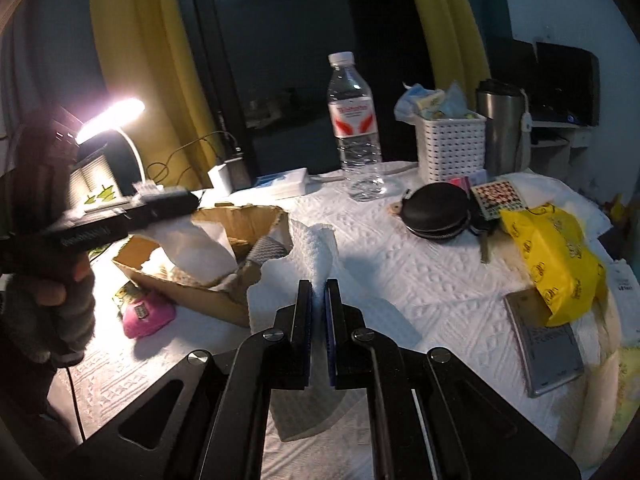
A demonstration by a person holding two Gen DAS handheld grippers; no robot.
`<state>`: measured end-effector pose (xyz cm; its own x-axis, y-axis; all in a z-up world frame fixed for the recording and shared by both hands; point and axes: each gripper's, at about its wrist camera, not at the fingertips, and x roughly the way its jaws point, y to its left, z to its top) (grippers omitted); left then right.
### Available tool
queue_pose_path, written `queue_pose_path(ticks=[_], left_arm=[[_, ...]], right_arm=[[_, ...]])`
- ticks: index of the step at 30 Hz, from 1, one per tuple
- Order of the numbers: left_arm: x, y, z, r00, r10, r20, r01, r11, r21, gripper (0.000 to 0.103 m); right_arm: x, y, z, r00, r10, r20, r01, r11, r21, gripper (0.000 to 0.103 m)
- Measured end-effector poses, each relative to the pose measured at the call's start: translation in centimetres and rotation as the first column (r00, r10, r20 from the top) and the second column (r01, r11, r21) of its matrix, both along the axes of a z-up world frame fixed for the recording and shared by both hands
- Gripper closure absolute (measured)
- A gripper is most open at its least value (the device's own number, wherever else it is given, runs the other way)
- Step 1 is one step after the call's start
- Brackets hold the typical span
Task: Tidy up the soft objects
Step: 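Carry the tissue into the box and open the left tool while the right tool carries the towel, then lower the white paper towel into the box and open the right tool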
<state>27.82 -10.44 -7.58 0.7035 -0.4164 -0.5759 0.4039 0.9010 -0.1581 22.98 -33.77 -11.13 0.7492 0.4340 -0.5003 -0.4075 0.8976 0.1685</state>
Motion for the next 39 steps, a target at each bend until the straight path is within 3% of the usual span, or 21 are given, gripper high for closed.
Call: queue_pose_path(ticks=[6,10,13,16,18,22,31,39], left_arm=[[2.4,-0.5,-3.9,0.994,0.012,-0.111,-0.011,1.0,0.006,0.091],[2.6,-1.2,-5.7,0.988,-0.009,-0.156,0.017,0.998,0.052,0.089],[2.2,-1.5,-5.4,0.988,-0.041,-0.147,0.05,0.997,0.055,0.083],[1.4,-1.6,-4.1,0.991,-0.069,-0.113,0.074,0.997,0.039,0.059],[0.7,-1.3,-3.0,0.993,-0.084,-0.085,0.086,0.996,0.014,0.014],[-0.7,-1.0,-1.1,0.994,-0.105,-0.035,0.105,0.994,0.001,0.012],[-3.9,2.9,2.5,0.997,-0.037,0.071,0.041,0.998,-0.047,0.004],[-5.7,8.4,2.6,0.994,0.075,0.084,-0.071,0.996,-0.052,0.004]], right_arm=[[0.0,-0.8,-0.5,1.0,-0.027,-0.008,0.027,1.0,0.006,0.096],[-0.2,-0.5,-0.5,1.0,-0.021,-0.006,0.021,1.0,0.005,0.096],[-0.4,0.0,-0.2,1.0,-0.018,0.002,0.018,1.0,-0.005,0.096],[-0.5,0.4,0.1,1.0,-0.019,0.015,0.02,1.0,-0.016,0.096],[-0.6,0.5,0.5,0.999,-0.023,0.026,0.024,0.999,-0.027,0.096],[-1.1,0.8,1.7,0.998,-0.024,0.06,0.026,0.999,-0.029,0.096],[-1.3,4.0,4.3,0.993,0.032,0.115,-0.026,0.998,-0.061,0.096],[0.9,9.5,4.9,0.99,0.088,0.106,-0.08,0.994,-0.073,0.096]])
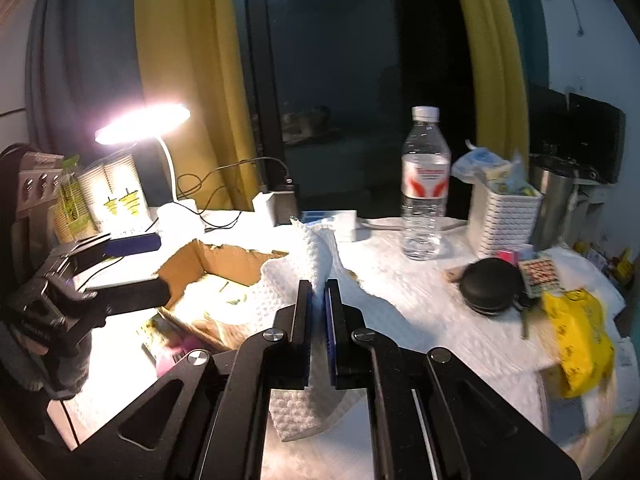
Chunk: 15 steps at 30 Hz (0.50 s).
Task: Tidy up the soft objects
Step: 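Lower the white paper towel into the box and open the right tool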
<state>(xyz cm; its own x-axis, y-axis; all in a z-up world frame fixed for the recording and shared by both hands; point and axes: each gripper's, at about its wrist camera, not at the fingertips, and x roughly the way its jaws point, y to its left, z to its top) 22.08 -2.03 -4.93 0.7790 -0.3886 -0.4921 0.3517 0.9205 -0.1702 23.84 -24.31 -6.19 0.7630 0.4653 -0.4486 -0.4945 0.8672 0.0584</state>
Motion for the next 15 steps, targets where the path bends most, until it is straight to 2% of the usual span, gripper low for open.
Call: queue_pose_path(ticks=[7,11,15], left_arm=[[0.0,4.5,-1.6,0.996,0.076,-0.037,-0.077,0.996,-0.035,0.004],[0.5,6.1,-2.6,0.993,0.099,-0.058,-0.102,0.994,-0.049,0.004],[1.0,7.1,-3.8,0.99,0.114,-0.088,-0.119,0.991,-0.06,0.004]], right_arm=[[2.5,4.6,-1.0,0.999,0.01,-0.052,-0.01,1.0,-0.012,0.096],[4.9,6.6,-3.4,0.996,-0.054,-0.077,0.045,0.993,-0.108,0.096],[7.6,6.7,-6.6,0.983,-0.13,-0.133,0.104,0.976,-0.189,0.096]])
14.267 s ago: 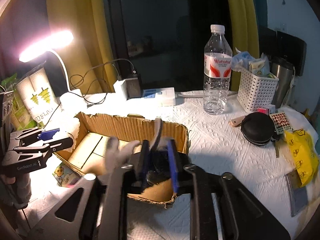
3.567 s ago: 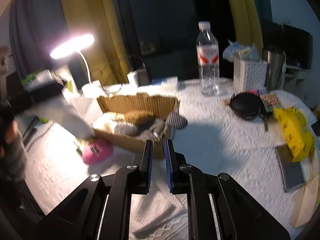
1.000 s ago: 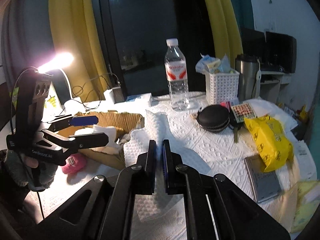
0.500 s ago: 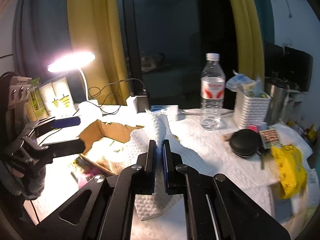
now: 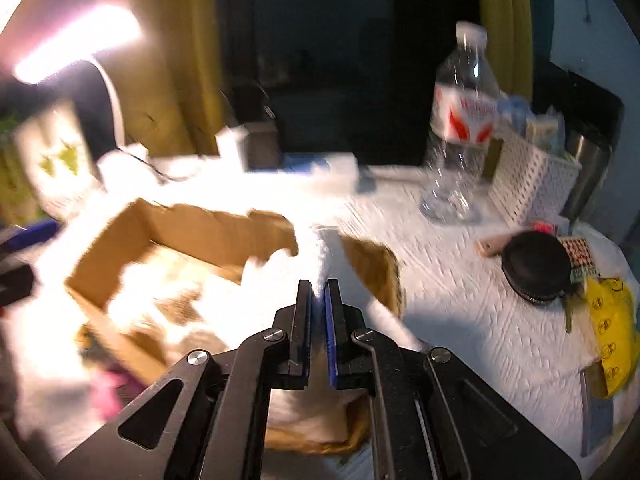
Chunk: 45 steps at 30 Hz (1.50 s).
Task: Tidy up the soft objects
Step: 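Lower the white paper towel into the box and open the right tool, then grasp the pink fuzzy plush with the right tool while the left tool grasps the green tissue pack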
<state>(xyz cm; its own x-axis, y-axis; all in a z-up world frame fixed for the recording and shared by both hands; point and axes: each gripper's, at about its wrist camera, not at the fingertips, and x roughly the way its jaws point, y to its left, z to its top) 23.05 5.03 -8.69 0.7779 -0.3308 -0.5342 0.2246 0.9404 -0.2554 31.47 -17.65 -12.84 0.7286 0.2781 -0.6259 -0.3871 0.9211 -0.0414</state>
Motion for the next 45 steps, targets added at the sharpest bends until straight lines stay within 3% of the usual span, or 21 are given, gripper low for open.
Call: queue_pose_path(ticks=[8,11,13,15,19,21,25,27,33,45], left_arm=[[0.3,0.1,-1.3,1.0,0.008,-0.028,-0.008,1.0,0.011,0.004],[0.2,0.1,-1.3,1.0,0.012,-0.028,-0.012,1.0,0.014,0.004],[0.0,0.3,-1.2,1.0,0.02,-0.024,-0.02,1.0,0.016,0.004],[-0.5,0.4,-1.1,0.999,0.026,-0.021,-0.025,0.999,0.02,0.004],[-1.1,0.6,-1.2,0.999,0.038,-0.024,-0.037,0.999,0.027,0.004],[-1.6,0.6,-1.3,0.999,0.042,-0.026,-0.041,0.999,0.036,0.004],[-2.6,0.8,-1.8,0.998,0.052,-0.031,-0.05,0.998,0.049,0.004],[-3.1,1.1,-2.2,0.998,0.057,-0.037,-0.055,0.997,0.05,0.004],[-4.1,1.7,-3.6,0.995,0.084,-0.05,-0.08,0.994,0.071,0.004],[-5.1,2.8,-5.7,0.993,0.103,-0.054,-0.1,0.993,0.056,0.004]], right_arm=[[0.1,1.4,-1.9,1.0,-0.011,0.014,0.012,0.993,-0.121,0.095],[-0.1,1.3,-1.9,1.0,-0.012,0.012,0.014,0.993,-0.116,0.094],[-0.3,1.1,-1.5,1.0,-0.007,0.006,0.008,0.996,-0.09,0.086],[-0.7,0.8,-1.0,1.0,-0.01,0.014,0.011,0.997,-0.071,0.07],[-2.3,0.3,0.4,0.999,-0.019,0.049,0.021,0.999,-0.035,0.058],[-3.2,0.3,0.9,0.998,-0.021,0.06,0.022,0.999,-0.027,0.043],[-4.9,0.2,1.7,0.997,-0.02,0.079,0.02,1.0,-0.005,0.04],[-6.1,0.1,2.1,0.995,-0.017,0.099,0.016,1.0,0.007,0.033],[-9.2,-0.2,3.3,0.989,-0.018,0.146,0.008,0.998,0.069,0.031],[-12.5,3.0,1.3,0.993,0.097,0.061,-0.105,0.986,0.128,0.031]])
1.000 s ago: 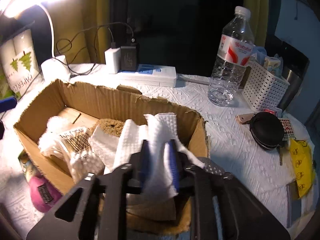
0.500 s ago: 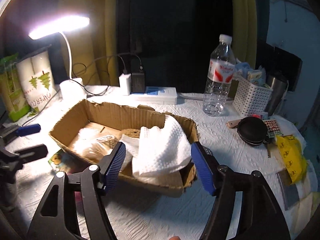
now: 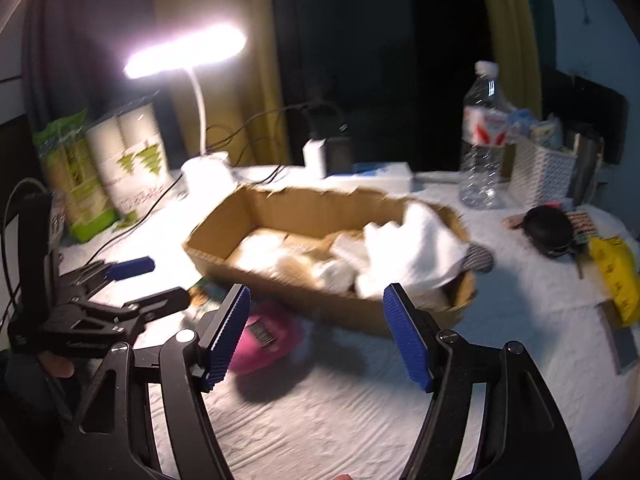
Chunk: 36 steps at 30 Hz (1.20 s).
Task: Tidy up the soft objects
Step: 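Grasp the pink fuzzy plush with the right tool while the left tool grasps the green tissue pack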
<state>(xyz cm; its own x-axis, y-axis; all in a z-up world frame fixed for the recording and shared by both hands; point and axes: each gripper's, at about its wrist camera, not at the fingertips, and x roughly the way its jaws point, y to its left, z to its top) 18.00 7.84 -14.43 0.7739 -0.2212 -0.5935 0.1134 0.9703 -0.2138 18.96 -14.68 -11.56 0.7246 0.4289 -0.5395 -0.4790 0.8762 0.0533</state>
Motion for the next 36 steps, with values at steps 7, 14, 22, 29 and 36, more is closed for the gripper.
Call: queue_pose_path(ticks=[7,14,22,29,36], left_arm=[[-0.1,0.8,0.1,1.0,0.015,0.003,-0.015,0.999,-0.041,0.004],[0.2,1.3,-0.3,0.999,0.033,-0.019,-0.034,0.998,-0.058,0.004],[0.5,0.9,-0.5,0.999,0.039,-0.036,-0.04,0.999,-0.033,0.004],[1.9,-1.4,-1.6,0.994,0.008,-0.113,0.001,0.997,0.073,0.004],[3.3,-3.7,-3.0,0.981,-0.016,-0.192,0.05,0.983,0.177,0.004]], right_arm=[[1.0,2.8,-3.0,0.988,0.072,-0.138,-0.071,0.997,0.011,0.031],[3.2,4.1,-5.4,0.965,0.072,-0.252,-0.058,0.996,0.06,0.031],[3.5,4.6,-6.3,0.948,0.112,-0.298,-0.1,0.994,0.054,0.052],[2.0,3.6,-5.4,0.958,0.149,-0.247,-0.146,0.989,0.031,0.058],[1.9,0.9,-4.8,0.968,0.116,-0.223,-0.11,0.993,0.04,0.058]])
